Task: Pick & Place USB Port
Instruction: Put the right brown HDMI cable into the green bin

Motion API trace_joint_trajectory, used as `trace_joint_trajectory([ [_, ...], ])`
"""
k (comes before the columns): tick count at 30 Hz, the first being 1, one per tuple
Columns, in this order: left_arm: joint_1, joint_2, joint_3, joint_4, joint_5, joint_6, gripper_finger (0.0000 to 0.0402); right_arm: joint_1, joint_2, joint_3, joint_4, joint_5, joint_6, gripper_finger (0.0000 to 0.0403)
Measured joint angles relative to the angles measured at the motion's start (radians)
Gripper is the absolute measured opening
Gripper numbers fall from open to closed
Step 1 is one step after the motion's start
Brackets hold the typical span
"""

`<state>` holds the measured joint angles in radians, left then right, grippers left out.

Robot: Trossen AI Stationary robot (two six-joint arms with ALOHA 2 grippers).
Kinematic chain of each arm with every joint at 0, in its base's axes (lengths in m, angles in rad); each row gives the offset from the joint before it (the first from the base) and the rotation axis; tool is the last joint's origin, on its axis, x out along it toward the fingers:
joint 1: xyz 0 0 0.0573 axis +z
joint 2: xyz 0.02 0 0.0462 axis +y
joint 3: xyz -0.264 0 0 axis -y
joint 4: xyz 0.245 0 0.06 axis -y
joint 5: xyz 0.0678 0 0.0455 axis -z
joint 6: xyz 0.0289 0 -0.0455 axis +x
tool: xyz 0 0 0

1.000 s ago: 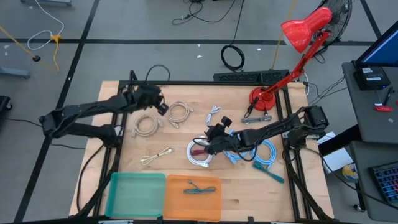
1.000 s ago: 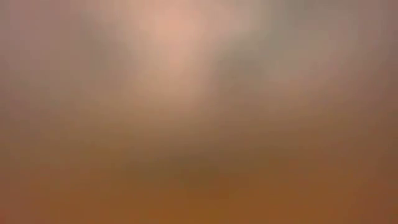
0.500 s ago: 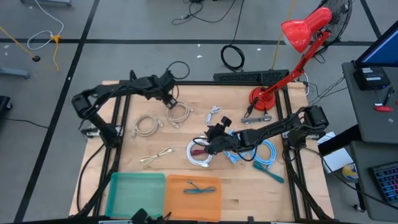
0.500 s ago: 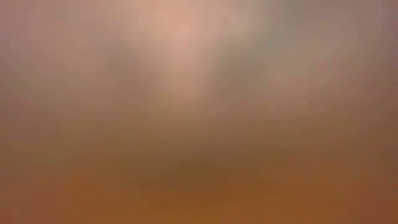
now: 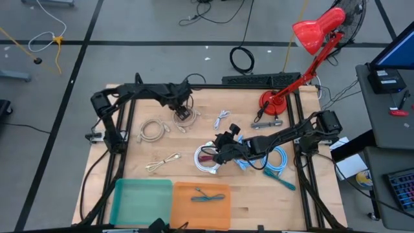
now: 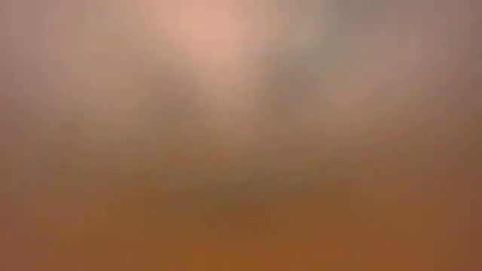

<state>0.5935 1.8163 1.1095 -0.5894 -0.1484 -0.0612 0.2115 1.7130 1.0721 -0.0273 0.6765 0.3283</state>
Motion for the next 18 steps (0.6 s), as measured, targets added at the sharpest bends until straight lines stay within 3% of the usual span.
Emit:
trace_joint_trajectory([
  [7, -0.029, 0.003, -0.001, -0.003, 0.023, -0.041, 0.0148, 0.000, 0.000, 0.000, 0.002, 0.002, 0.000, 0.0130],
  [13, -0.046, 0.000, 0.001, -0.040, 0.015, -0.083, 0.0026, 0.000, 0.000, 0.000, 0.002, 0.002, 0.000, 0.0130],
  [18, -0.044, -0.018, 0.000, -0.089, -0.021, -0.090, 0.0011, 0.000, 0.000, 0.000, 0.002, 0.002, 0.000, 0.0130],
])
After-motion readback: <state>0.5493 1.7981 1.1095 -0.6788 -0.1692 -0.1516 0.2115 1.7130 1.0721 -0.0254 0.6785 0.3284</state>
